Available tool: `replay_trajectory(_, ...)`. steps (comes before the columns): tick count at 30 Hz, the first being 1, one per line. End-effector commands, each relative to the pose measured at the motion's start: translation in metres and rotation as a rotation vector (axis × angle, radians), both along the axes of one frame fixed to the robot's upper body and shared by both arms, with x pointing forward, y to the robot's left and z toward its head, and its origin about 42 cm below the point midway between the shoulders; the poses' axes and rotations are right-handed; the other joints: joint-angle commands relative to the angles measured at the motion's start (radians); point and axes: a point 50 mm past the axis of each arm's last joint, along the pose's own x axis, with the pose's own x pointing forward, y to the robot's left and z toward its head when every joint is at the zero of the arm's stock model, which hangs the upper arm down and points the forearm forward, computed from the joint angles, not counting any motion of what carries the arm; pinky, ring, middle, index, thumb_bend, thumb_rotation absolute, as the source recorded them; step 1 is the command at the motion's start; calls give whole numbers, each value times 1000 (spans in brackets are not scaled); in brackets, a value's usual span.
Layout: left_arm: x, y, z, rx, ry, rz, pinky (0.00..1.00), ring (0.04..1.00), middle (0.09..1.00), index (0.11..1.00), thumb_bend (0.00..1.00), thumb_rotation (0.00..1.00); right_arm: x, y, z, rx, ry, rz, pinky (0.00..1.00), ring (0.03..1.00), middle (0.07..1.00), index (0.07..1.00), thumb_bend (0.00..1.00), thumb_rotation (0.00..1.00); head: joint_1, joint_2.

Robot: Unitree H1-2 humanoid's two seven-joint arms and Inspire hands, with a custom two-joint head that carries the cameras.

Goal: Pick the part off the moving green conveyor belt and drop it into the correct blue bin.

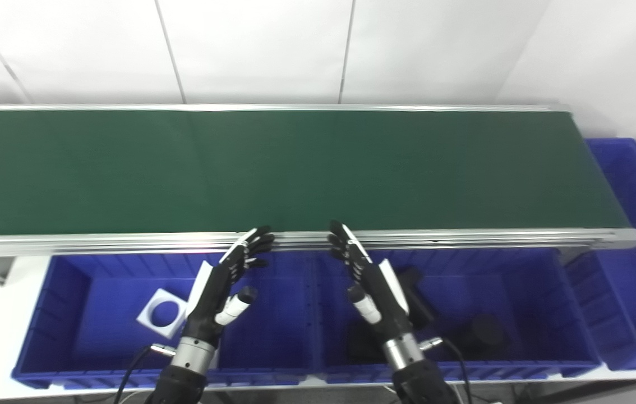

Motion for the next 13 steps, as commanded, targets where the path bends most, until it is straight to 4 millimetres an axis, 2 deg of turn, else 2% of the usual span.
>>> replay_trajectory(1,4,-6,6,-17,-41,1,748,822,838,822,908,957,5,-3,10,34,-79,-1,915,951,961,956,990,986,2,-1)
replay_trajectory(8,-3,-16,4,4,-51,6,748,832,850,833,924,975,2,-12,6,17,-67,8,910,946,957,948,993,965,32,-31)
replay_trajectory(13,-5,-19,4,28,-70,12,761,852,870,845,918,995,-1,-17,4,8,-59,13,911,940,958,948,985,963,48,-38)
